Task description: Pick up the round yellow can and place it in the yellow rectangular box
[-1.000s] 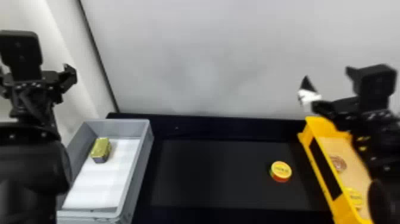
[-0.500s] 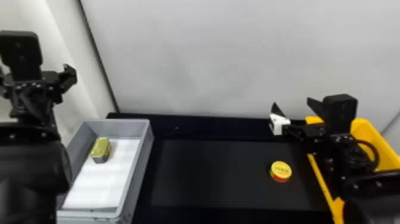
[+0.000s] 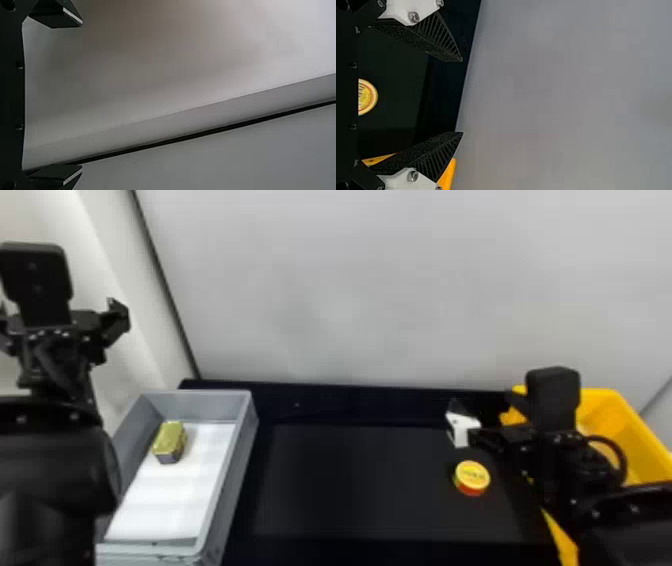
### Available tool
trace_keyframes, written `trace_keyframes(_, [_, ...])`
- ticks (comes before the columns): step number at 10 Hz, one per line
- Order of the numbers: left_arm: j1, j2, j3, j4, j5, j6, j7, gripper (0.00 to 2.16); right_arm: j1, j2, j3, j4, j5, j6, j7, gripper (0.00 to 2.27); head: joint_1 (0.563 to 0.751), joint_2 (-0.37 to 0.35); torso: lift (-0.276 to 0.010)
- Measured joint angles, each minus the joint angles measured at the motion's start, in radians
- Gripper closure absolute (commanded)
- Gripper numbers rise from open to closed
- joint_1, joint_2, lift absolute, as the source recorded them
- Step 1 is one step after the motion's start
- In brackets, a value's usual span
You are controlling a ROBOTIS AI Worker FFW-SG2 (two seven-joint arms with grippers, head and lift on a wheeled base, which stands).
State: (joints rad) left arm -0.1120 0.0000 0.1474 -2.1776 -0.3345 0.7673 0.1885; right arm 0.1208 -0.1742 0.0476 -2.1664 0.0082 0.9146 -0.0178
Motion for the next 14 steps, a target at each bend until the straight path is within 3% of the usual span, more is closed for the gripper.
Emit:
trace_keyframes(5, [0.000,0.000,-0.001,0.001,0.000,0.000,-0.001,0.00,0.058,-0.005,-0.004,-0.031,0.004,0.167,0.019,0.17,0.694,0.014,-0.061])
trace_keyframes(10, [0.000,0.000,-0.001,0.001,0.000,0.000,0.000,0.00,0.097,-0.008,-0.089,0.081,0.029,0.171,0.070,0.18,0.694,0.014,-0.061])
trace_keyframes(12, [0.000,0.000,-0.001,0.001,0.000,0.000,0.000,0.00,0.085,-0.008,-0.130,0.126,0.059,0.166,0.112,0.19,0.694,0.014,-0.061])
trace_keyframes(14, [-0.001,0.000,-0.003,0.001,0.000,0.000,0.000,0.00,0.051,-0.008,-0.150,0.196,0.103,0.137,0.231,0.19,0.694,0.014,-0.061])
